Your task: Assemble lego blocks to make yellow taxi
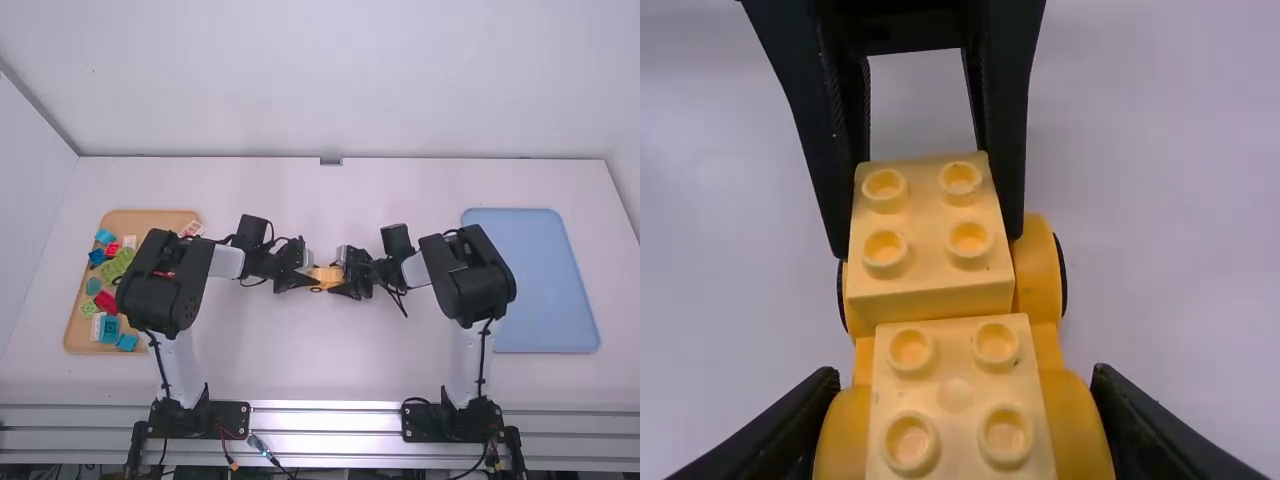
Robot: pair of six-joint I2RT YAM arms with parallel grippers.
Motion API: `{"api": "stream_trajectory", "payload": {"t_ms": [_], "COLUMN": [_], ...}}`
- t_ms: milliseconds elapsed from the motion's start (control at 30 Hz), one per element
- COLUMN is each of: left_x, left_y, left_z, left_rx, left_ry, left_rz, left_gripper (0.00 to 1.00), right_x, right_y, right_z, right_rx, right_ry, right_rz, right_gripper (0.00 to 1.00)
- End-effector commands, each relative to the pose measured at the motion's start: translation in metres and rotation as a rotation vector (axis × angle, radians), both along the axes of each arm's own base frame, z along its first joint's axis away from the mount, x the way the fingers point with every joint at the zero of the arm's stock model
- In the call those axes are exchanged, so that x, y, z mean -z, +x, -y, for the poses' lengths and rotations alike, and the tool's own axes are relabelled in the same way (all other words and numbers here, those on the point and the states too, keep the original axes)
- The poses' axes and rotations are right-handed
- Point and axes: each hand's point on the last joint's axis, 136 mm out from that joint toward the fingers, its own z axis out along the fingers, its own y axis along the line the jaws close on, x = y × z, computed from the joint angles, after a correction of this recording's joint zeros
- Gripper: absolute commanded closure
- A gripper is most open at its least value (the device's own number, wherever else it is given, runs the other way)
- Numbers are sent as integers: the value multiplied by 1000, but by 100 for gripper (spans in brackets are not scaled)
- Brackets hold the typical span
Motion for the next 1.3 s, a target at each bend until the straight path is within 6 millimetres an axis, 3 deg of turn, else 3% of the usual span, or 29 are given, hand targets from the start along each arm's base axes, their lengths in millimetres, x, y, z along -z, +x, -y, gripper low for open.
{"api": "stream_trajectory", "payload": {"t_ms": [0, 433, 900, 1033, 1100, 1267], "left_x": [12, 7, 4, 5, 5, 4], "left_y": [2, 0, -5, -6, -7, -6], "left_z": [-3, 0, 2, 2, 1, 0], "left_rx": [-23, -7, 8, 11, 8, 7], "left_ry": [52, 23, -4, -3, -3, -10], "left_rz": [-10, -9, -30, -36, -41, -42], "left_gripper": [89, 81, 82, 67, 48, 41], "right_x": [13, 11, 10, 10, 10, 10], "right_y": [-7, -10, -9, -9, -9, -9], "right_z": [2, 1, 1, 1, 1, 1], "right_rx": [-12, -30, -29, -28, -28, -28], "right_ry": [-36, -18, -17, -17, -17, -17], "right_rz": [-6, -1, 0, 0, -2, -1], "right_gripper": [48, 48, 48, 45, 44, 43]}}
